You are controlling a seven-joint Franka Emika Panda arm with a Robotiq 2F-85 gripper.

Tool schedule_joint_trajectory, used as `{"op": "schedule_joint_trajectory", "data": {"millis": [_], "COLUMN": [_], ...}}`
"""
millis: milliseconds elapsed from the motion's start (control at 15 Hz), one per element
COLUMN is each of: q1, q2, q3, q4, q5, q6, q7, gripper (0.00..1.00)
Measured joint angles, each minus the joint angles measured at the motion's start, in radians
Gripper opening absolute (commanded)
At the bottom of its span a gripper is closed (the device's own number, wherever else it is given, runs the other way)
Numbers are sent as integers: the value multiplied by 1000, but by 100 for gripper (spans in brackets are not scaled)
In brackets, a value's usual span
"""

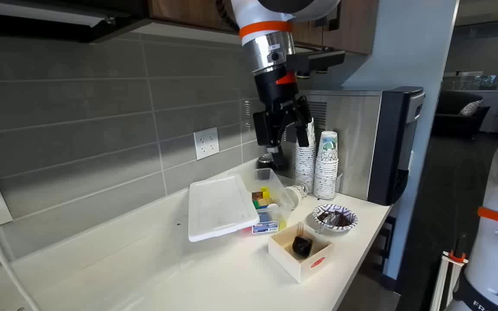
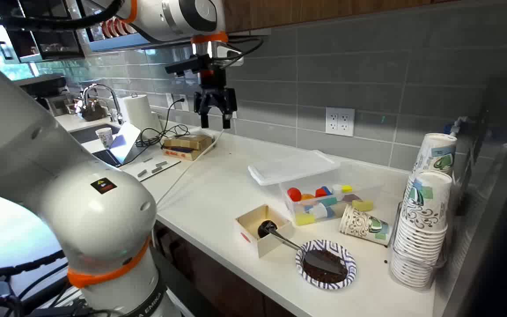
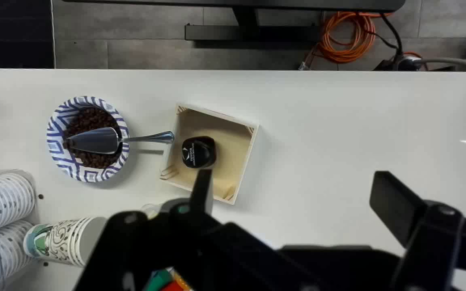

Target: Stir the contents of the bowl using the spatula

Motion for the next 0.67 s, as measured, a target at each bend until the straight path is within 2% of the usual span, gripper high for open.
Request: {"op": "schedule_joint_trajectory", "data": {"millis": [467,667], "q1": [0,-6], "q2": [0,15], "q3": [-1,-1], "q4": [0,-9], "q5": [0,-15], "q6": [0,0], "q7": [0,65], "gripper": [100,100]}}
